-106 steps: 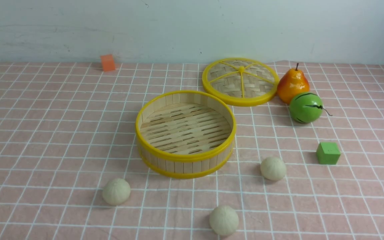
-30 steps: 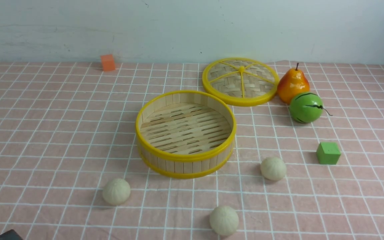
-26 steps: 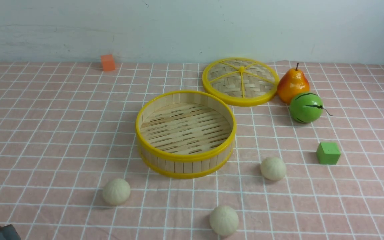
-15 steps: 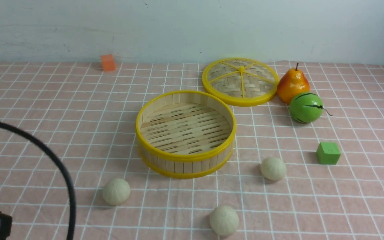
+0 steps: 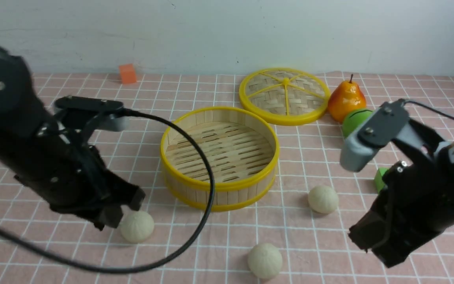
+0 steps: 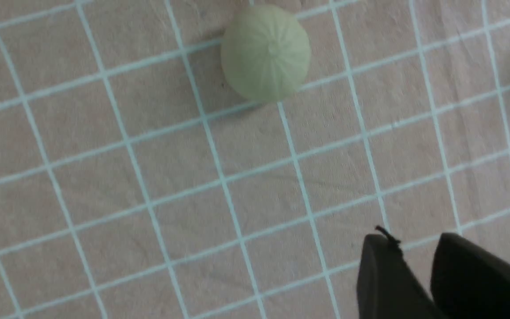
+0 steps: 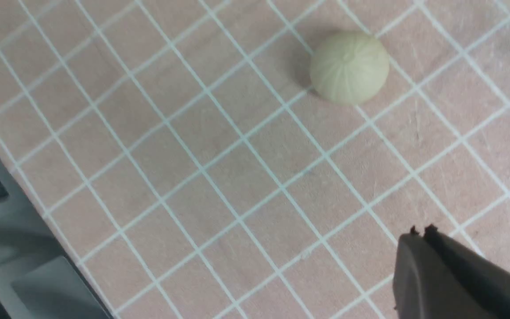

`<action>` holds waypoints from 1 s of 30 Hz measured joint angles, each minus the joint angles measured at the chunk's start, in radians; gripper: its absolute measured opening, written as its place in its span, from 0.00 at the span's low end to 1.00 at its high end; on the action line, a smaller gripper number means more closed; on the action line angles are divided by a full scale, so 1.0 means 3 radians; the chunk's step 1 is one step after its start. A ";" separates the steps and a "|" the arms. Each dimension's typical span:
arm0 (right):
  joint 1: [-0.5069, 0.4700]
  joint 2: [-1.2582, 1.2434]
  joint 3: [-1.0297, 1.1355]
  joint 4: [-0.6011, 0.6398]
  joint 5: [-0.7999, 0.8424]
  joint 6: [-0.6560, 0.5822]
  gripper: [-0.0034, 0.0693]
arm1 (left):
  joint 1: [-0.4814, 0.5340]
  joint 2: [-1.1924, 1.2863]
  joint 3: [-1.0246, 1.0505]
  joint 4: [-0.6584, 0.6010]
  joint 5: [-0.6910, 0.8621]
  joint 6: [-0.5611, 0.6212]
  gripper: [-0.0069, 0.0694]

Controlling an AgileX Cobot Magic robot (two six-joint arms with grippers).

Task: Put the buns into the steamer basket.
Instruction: Use the left arm to grab a steamed stuffed bun, then use the left arm to put the steamed stuffed bun into the steamer

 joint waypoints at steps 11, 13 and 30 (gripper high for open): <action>0.0052 0.0060 -0.0010 -0.0239 -0.0033 0.0195 0.05 | -0.0004 0.1170 -0.0439 0.0243 -0.0404 -0.0200 0.69; 0.0052 0.0060 -0.0010 -0.0239 -0.0033 0.0195 0.05 | -0.0004 0.1273 -0.0442 0.0353 -0.0488 -0.0294 0.68; 0.0052 0.0114 -0.0011 -0.0240 -0.0155 0.0195 0.06 | -0.0030 0.1332 -0.1204 0.0524 -0.0127 -0.0401 0.09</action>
